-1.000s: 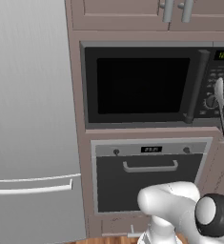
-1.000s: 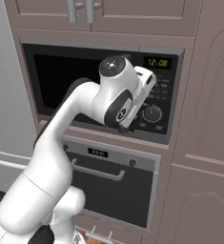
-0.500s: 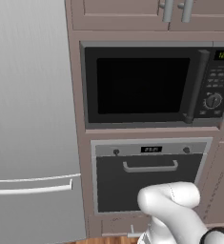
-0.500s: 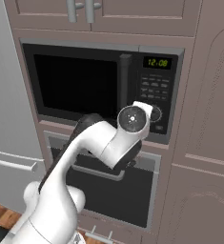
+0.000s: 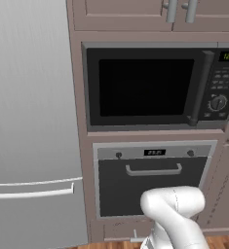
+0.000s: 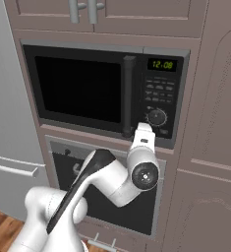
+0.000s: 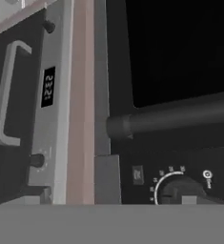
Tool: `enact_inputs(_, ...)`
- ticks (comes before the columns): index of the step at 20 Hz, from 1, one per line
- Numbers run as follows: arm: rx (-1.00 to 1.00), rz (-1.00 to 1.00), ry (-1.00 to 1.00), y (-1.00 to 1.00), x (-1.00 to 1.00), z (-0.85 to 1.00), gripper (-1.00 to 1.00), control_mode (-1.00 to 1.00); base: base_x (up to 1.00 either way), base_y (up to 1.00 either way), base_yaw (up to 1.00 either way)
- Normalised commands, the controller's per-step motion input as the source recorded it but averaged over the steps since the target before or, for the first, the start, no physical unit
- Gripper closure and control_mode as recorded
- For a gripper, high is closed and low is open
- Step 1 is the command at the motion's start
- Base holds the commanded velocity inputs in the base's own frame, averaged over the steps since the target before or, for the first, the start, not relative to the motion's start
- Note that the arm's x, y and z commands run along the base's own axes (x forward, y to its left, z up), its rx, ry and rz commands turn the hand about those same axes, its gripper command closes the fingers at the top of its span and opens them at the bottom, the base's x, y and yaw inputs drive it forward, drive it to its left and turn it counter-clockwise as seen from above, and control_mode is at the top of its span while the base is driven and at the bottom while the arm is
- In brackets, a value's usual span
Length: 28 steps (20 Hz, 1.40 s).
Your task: Pick the cucumber from the sink and place it in the bowl. Then pick the bowl and place it in the microwave. Then close the microwave door and press the start button.
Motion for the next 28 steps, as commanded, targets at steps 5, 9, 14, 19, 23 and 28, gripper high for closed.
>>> enact_inputs(5,0.00,0.00,-0.16,0.18,0.42,0.00,-1.00,-1.00,0.00,0.00,0.00)
enact_inputs(9,0.01,0.00,-0.15,-0.16,0.20,0.00,1.00,-1.00,0.00,0.00,0.00)
enact_inputs(14,0.02,0.00,-0.12,-0.19,0.46,0.00,1.00,-1.00,0.00,0.00,0.00)
enact_inputs(19,0.04,0.00,-0.04,-0.04,0.57,-0.11,1.00,-1.00,0.00,0.00,0.00)
enact_inputs(23,0.05,0.00,-0.02,-0.10,0.49,-0.16,1.00,-1.00,0.00,0.00,0.00)
enact_inputs(28,0.08,0.00,-0.01,-0.35,0.34,-0.01,1.00,-1.00,0.00,0.00,0.00)
